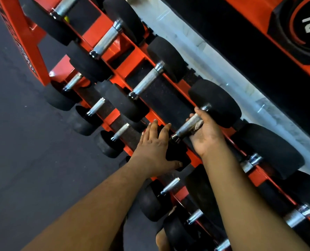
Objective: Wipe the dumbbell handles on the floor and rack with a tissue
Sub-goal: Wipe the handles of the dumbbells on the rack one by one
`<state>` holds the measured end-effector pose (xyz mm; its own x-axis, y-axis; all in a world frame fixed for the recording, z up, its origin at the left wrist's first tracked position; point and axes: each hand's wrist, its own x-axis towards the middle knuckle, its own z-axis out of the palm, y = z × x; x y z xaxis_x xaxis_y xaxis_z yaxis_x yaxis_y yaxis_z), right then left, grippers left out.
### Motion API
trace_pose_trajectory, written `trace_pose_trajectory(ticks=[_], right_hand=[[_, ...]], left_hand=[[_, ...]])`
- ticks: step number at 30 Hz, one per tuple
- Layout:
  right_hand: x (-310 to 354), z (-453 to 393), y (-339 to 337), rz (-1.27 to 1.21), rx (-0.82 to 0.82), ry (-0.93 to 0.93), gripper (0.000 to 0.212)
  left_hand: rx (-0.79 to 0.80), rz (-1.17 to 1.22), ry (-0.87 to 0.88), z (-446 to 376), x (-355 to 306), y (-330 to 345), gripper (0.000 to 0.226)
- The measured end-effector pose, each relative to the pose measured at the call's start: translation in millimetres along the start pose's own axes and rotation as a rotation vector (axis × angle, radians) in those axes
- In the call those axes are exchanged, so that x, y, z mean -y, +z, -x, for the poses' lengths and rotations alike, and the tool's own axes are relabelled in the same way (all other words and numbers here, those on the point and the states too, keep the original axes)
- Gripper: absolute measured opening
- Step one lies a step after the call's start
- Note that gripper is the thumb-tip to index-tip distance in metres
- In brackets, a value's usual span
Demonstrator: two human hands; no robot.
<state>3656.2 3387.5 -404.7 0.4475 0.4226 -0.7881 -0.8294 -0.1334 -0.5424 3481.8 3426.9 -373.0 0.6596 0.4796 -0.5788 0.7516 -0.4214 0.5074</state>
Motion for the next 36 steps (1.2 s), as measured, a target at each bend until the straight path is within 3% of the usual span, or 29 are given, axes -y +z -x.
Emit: trace_pose_trajectory(ticks=[3, 9, 13, 19, 25, 28, 32, 36], right_hand=[[0, -1, 5, 0.0, -0.05, -0.001, 0.01], [-3, -4, 1, -0.013, 0.048, 0.035, 0.013], [-10, 2, 3, 0.022, -0.054, 0.036, 0.022], [-9, -3, 5, -0.022, -0.001, 0.049, 0.015], [-34, 13, 4, 0.202, -0.037, 0.171, 0.026], [-25, 10, 3, 0.247, 0.042, 0.213, 0.019], [-15, 15, -10, 0.163, 0.088, 0.141, 0.018], [10, -6, -6, -0.025, -0.089, -0.052, 0.013]], left_hand=[[0.0, 0.001, 0.002, 0, 0, 0, 0.123], [0.012, -0.01, -0.004, -1, 1, 1, 0.124], [0.017, 0.0, -0.009, -1, -1, -1, 0.124], [0.016, -0.003, -0.014, 0, -2, -2, 0.124], [0.011, 0.009, -0.01, 0, -2, -1, 0.124], [0.005, 0.006, -0.008, 1, -2, -2, 0.123], [0.005, -0.006, -0.007, 0, -1, -1, 0.123], [0.006, -0.003, -0.003, 0, -1, -1, 0.123]])
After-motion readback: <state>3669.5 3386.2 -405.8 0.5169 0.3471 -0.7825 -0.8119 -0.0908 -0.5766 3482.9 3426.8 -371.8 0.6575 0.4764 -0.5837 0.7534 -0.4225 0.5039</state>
